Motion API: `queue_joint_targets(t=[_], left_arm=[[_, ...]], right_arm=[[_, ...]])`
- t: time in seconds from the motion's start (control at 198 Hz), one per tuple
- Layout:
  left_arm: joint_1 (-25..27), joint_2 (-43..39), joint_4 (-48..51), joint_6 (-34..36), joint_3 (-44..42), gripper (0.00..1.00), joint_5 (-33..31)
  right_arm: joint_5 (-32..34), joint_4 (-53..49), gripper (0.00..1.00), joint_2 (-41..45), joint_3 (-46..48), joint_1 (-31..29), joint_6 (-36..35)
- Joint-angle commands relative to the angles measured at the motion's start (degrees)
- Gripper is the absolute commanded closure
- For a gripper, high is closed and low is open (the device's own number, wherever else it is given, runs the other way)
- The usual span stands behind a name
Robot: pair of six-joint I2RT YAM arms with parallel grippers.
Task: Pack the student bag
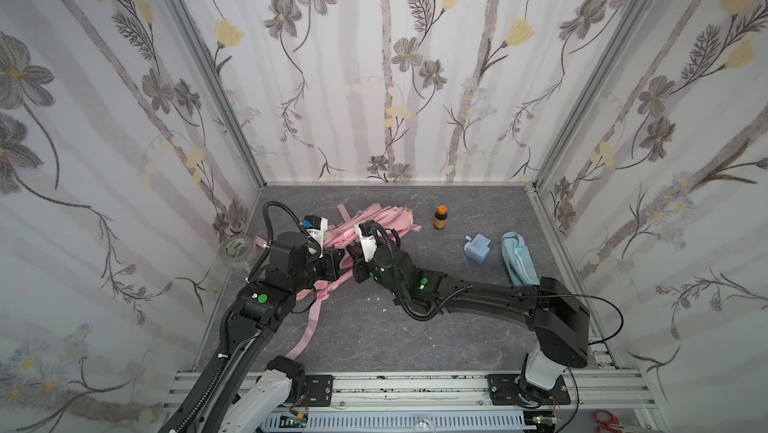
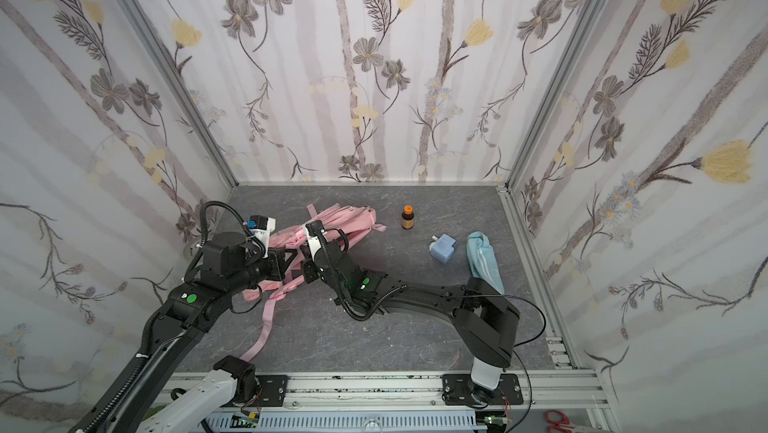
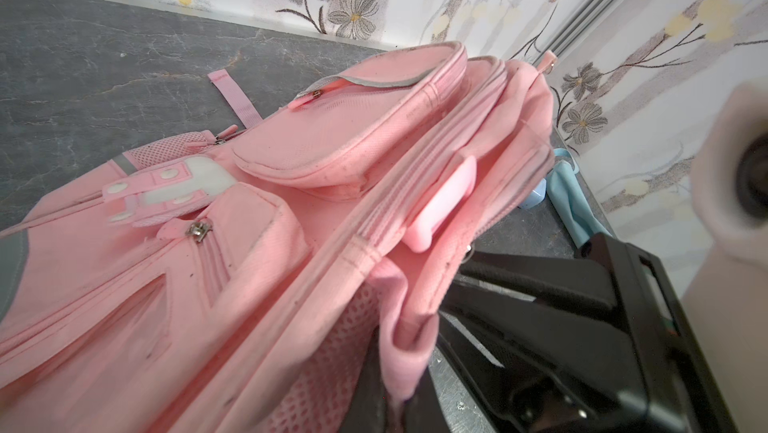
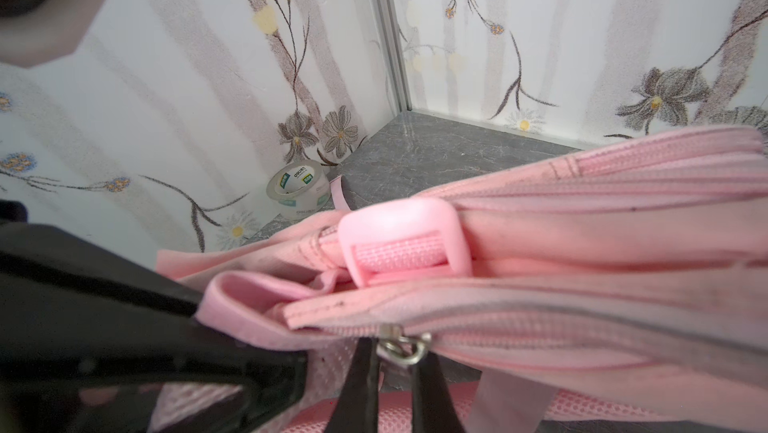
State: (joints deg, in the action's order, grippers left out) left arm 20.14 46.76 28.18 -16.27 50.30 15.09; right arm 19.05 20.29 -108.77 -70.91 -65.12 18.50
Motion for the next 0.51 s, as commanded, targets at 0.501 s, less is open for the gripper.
queue_joint_targets(t=[0.501], left_arm=[[0.16,-2.37,-2.81,1.65,-0.87,1.00,0.12]], right_arm=[[-7.78,8.59,1.00,7.94,11.29,4.26,8.85]])
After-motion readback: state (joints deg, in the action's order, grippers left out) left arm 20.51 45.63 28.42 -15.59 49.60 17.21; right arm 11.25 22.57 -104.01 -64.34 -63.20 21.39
